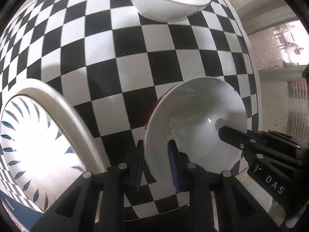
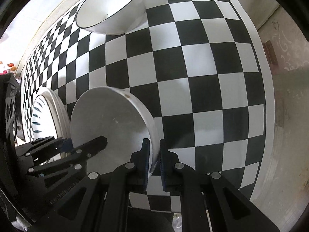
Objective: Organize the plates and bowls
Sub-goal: 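Carry the red-flower bowl with both grippers and set it beside the plate stack, then open both grippers and grasp the rim of a plain white bowl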
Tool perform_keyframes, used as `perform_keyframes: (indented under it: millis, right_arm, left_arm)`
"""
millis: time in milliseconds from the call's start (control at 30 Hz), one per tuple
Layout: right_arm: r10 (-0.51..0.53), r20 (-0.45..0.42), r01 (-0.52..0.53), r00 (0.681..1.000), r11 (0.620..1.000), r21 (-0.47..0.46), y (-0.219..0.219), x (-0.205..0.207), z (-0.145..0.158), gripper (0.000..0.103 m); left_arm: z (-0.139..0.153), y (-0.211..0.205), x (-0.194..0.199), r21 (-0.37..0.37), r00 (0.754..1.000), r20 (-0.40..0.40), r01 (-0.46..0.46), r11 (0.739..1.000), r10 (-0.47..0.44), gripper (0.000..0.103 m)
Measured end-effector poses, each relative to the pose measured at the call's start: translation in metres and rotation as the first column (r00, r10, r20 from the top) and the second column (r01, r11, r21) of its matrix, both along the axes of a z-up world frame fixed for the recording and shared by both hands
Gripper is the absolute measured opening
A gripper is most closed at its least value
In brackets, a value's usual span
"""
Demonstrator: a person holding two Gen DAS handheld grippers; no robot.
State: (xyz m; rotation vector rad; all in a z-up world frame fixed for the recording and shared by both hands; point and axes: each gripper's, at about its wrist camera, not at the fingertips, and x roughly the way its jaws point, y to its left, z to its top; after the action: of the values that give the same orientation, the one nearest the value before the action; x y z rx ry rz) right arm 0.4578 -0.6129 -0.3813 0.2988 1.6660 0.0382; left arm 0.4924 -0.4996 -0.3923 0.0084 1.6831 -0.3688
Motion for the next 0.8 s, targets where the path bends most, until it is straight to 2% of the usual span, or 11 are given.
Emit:
perform_keyframes:
  millis: [233, 300, 367, 433, 600, 800]
  right_arm:
    - [-0.022, 0.053, 0.021, 0.998, 0.999, 0.031, -0.010, -0.001, 0.043, 0.013]
    - [-0.029, 0.085, 0.026, 0.996, 0.999, 0.041, -0.012, 0.003, 0.059, 0.021]
    - [-0.038, 0.124, 0.030, 0.992, 0.998, 0.058, -0.014, 0.012, 0.076, 0.043]
    - [-0.047, 0.168, 0.033, 0.985, 0.996, 0.082, -0.016, 0.026, 0.092, 0.055]
    - [-0.059, 0.224, 0.040, 0.973, 0.996, 0.086, -0.019, 0.067, 0.110, 0.055]
    - [-0.075, 0.214, 0.057, 0.974, 0.995, 0.085, -0.017, 0.118, 0.093, 0.055]
  left_arm:
    - [0.042, 0.013, -0.009, -0.028, 0.998, 0.057, -0.019, 0.999, 0.021, 0.022]
    - [0.061, 0.015, -0.006, -0.035, 0.995, 0.098, -0.023, 0.999, 0.027, 0.026]
    - [0.078, 0.016, 0.004, -0.046, 0.988, 0.149, -0.029, 0.999, 0.036, 0.026]
    - [0.087, 0.018, 0.013, -0.053, 0.982, 0.182, -0.036, 0.998, 0.045, 0.026]
    - [0.095, 0.030, 0.062, -0.069, 0.972, 0.209, -0.093, 0.993, 0.105, 0.026]
    - [0.085, 0.033, 0.122, -0.038, 0.964, 0.229, -0.128, 0.991, 0.133, 0.026]
